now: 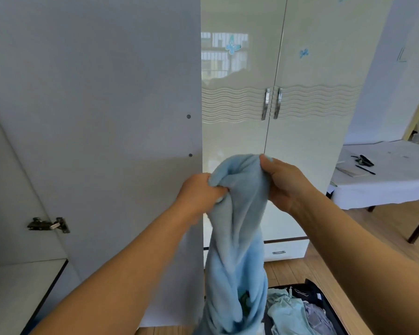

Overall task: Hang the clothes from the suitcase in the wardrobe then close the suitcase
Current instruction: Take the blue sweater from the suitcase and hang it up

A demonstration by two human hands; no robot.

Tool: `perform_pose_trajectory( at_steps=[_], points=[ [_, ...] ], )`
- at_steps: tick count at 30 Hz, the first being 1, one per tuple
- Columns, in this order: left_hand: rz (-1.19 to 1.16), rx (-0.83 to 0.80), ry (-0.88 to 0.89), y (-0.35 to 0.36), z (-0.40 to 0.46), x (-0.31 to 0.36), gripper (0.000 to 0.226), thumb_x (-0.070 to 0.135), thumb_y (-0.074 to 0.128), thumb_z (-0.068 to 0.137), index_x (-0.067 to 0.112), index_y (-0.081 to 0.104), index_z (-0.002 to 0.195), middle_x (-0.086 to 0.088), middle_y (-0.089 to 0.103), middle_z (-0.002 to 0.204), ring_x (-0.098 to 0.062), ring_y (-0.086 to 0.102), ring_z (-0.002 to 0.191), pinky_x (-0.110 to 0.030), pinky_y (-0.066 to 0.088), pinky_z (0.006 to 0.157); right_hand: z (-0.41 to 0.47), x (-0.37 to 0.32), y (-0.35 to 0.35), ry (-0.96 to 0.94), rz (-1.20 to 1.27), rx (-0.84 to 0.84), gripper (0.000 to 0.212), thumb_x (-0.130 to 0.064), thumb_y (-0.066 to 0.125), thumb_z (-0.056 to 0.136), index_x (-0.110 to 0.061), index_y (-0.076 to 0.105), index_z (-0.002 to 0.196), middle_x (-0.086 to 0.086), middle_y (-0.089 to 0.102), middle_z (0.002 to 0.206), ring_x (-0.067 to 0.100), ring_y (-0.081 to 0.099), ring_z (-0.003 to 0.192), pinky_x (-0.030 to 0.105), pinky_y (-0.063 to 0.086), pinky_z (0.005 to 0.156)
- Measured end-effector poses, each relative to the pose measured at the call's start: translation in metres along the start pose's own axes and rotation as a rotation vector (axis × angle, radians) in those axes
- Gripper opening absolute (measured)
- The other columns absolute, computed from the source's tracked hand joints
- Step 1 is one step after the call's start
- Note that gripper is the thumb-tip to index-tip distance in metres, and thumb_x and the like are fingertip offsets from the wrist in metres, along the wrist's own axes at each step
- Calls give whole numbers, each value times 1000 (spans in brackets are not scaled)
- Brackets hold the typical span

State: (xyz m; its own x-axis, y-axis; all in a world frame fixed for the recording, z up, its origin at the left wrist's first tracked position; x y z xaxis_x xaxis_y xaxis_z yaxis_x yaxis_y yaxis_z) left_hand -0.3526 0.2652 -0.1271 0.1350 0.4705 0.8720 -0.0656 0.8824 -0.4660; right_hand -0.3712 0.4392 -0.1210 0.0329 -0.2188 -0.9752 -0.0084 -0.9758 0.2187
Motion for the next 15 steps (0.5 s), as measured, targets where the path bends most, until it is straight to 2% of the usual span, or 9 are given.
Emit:
perform_pose_trajectory(
  at_steps=[2, 3, 4, 6, 8, 9, 12, 13, 15],
  points=[
    [-486, -125, -248, 4, -3, -6, 12, 12, 57, 93, 12, 62, 83, -3, 64, 78, -13, 61, 66, -25, 52, 58, -1, -8, -21, -138, -538, 280, 22, -25, 55, 94, -11, 59, 110, 10, 64, 111, 21, 57, 94, 38, 49, 89],
    [-627, -148, -318, 6, -4, -8, 12, 13, 55, 95, 11, 63, 86, -4, 65, 80, -15, 62, 69, -29, 53, 60, -7, -15, -26, -261, -680, 397, 25, -26, 58, 91, -14, 58, 112, 7, 62, 110, 18, 56, 91, 35, 48, 87],
    [-702, -151, -351, 7, -4, -8, 13, 15, 53, 96, 11, 63, 88, -6, 65, 82, -17, 61, 72, -33, 52, 62, -15, -23, -22, -432, -709, 431, 26, -24, 62, 88, -16, 57, 112, 4, 61, 108, 14, 56, 89, 29, 48, 83],
    [-766, -133, -343, 10, -4, 0, 14, 16, 51, 97, 10, 62, 90, -9, 64, 82, -19, 60, 73, -33, 52, 59, -28, -32, 2, -679, -668, 217, 15, -19, 65, 86, -18, 61, 101, -3, 62, 95, 6, 57, 82, 16, 45, 74],
    [-813, -79, -319, 11, -1, 9, 19, 17, 46, 99, 10, 62, 90, -10, 64, 82, -19, 61, 73, -29, 52, 54, -31, -28, 27, -581, -678, -88, 3, -21, 67, 86, -19, 67, 88, -7, 67, 83, 4, 59, 75, 16, 47, 72],
    [-856, -58, -320, 11, 0, 11, 22, 18, 44, 100, 8, 62, 92, -12, 65, 85, -21, 63, 76, -31, 53, 57, -32, -26, 30, -506, -716, -168, 4, -22, 69, 84, -20, 68, 87, -8, 68, 82, 4, 59, 74, 16, 47, 72],
    [-966, -51, -373, 13, 0, 13, 36, 23, 38, 102, -5, 56, 116, -25, 63, 107, -34, 62, 101, -42, 50, 76, -29, -31, 27, -463, -1043, -235, 20, -16, 68, 81, -21, 65, 100, -6, 66, 90, 7, 58, 77, 10, 43, 66],
    [-985, -64, -381, 14, -1, 14, 38, 22, 36, 103, -8, 55, 116, -26, 65, 103, -35, 62, 101, -41, 49, 77, -31, -30, 29, -493, -1228, -236, 23, -14, 64, 82, -20, 61, 104, -3, 65, 93, 12, 58, 81, 15, 43, 66],
    [-967, -134, -397, 22, -6, 15, 38, 17, 32, 103, -8, 60, 96, -21, 70, 78, -28, 63, 84, -37, 48, 71, -33, -24, 36, -569, -1614, -187, 24, -14, 53, 84, -17, 55, 108, 1, 60, 98, 22, 57, 90, 27, 40, 65]
  ],
)
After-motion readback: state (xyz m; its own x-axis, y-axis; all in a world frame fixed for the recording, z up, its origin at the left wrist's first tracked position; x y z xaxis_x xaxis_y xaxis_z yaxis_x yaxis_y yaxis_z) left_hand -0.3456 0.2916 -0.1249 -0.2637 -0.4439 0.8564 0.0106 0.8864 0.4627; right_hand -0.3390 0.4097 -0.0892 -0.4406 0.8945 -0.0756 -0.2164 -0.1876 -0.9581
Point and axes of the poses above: each hand's wrist, its own z-axis towards the middle knuckle, its own y-axis out of the palm, x = y × z, the point moved 6 cm from there along z, towards the middle knuckle
